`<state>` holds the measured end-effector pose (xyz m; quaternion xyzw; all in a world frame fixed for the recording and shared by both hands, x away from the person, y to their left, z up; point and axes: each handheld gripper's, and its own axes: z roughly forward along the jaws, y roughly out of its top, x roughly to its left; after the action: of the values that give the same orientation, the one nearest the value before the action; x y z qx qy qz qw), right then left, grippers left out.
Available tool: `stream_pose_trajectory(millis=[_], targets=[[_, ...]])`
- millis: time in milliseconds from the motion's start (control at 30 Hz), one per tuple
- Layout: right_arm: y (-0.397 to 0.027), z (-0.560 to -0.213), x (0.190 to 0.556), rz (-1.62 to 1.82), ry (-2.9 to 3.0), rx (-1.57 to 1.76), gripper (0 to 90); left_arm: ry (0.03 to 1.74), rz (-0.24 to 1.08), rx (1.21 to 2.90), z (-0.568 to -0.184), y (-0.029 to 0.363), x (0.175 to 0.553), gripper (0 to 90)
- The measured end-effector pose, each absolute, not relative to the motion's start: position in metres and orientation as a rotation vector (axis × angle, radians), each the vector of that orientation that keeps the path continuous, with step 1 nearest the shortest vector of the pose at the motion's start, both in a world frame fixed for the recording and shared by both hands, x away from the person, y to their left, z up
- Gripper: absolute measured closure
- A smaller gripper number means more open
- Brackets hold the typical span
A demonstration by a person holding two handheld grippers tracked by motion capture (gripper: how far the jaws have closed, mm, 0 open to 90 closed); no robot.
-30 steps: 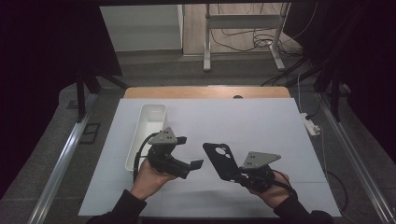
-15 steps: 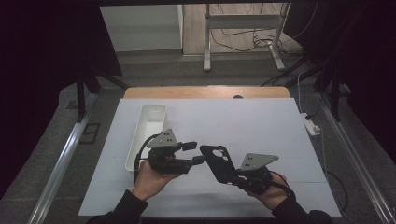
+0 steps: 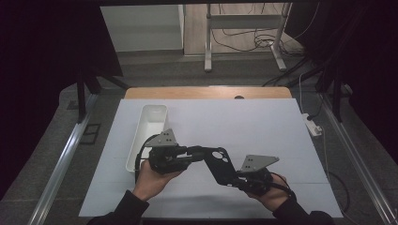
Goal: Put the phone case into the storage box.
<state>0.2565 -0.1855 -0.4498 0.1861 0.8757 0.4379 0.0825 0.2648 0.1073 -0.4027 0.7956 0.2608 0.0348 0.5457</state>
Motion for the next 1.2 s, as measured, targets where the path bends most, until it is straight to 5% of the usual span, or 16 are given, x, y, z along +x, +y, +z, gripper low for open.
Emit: stream_pose_trajectory(millis=[700, 1100, 1200], targets=[[-0.184, -0.452, 0.258, 1.317, 2.632, 0.557, 84.1, 0.591, 0.043, 1.876, -0.403, 0.108, 0.265, 83.1], [-0.178, -0.455, 0.259, 1.258, 2.621, 0.585, 60.4, 0.604, 0.062, 1.876, -0.400, 0.105, 0.263, 83.7], [-0.175, -0.456, 0.259, 1.247, 2.614, 0.598, 48.1, 0.607, 0.091, 1.894, -0.398, 0.103, 0.261, 83.6]])
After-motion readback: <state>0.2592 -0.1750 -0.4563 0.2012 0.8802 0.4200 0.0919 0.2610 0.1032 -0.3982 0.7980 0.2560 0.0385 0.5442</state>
